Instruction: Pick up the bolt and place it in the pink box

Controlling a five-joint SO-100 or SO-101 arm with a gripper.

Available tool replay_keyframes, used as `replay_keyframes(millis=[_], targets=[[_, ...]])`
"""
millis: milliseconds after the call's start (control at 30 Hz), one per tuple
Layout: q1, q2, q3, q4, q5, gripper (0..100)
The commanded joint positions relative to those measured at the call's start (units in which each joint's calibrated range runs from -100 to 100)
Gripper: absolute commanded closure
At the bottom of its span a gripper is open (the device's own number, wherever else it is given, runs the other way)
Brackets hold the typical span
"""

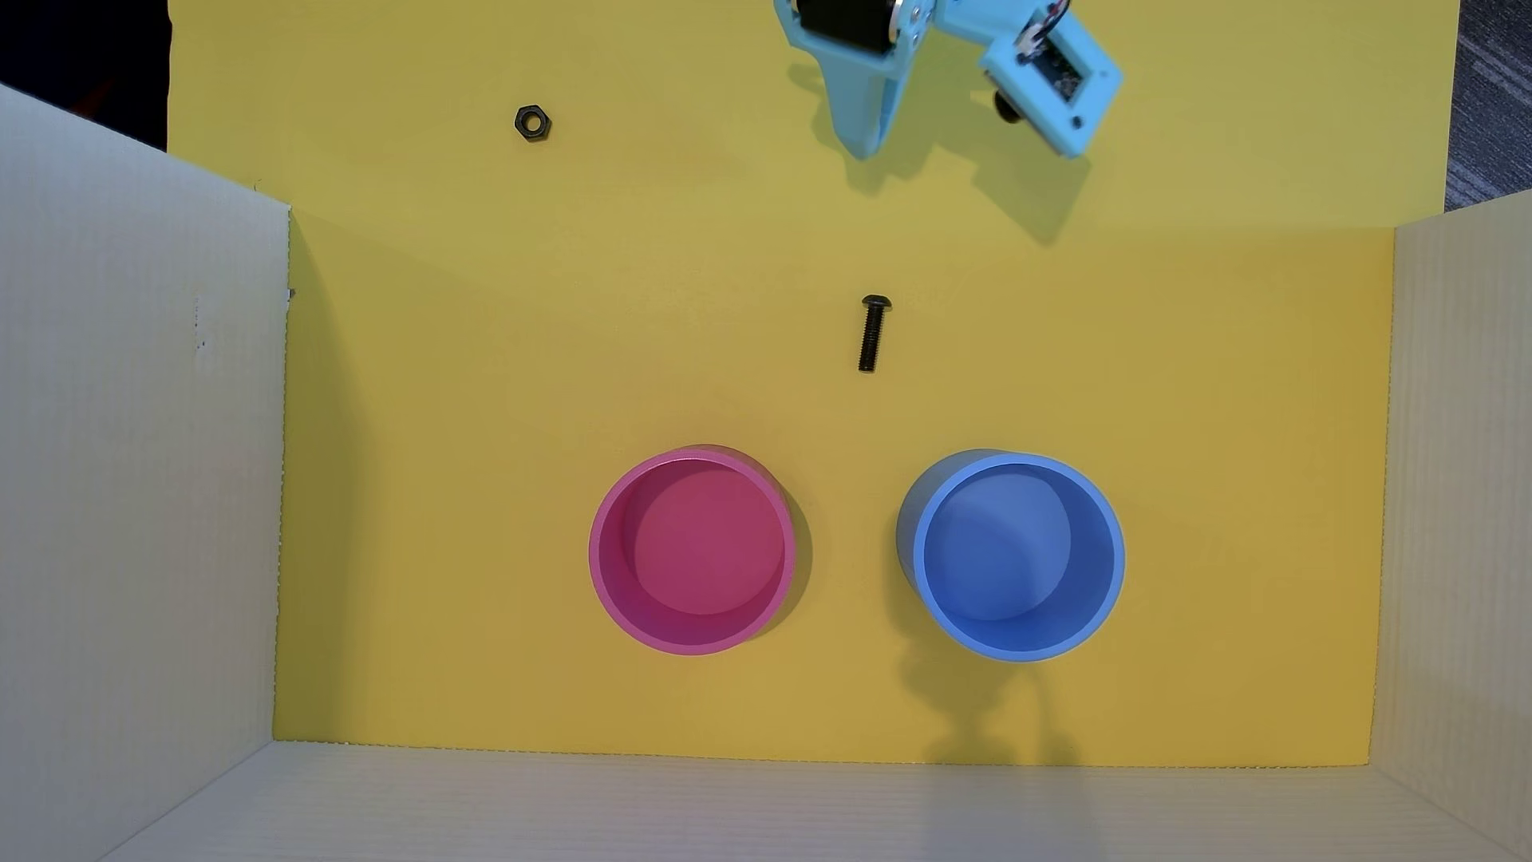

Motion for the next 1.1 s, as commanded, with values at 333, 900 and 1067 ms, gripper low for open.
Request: replay_keyframes(millis=[333,900,1067], targets=[[-0.2,29.5,-34.7,2.1,2.0,98],[0.1,79.8,-67.1,2.8,2.1,99],[0.1,85.6,-66.9,-3.4,8.6,98]])
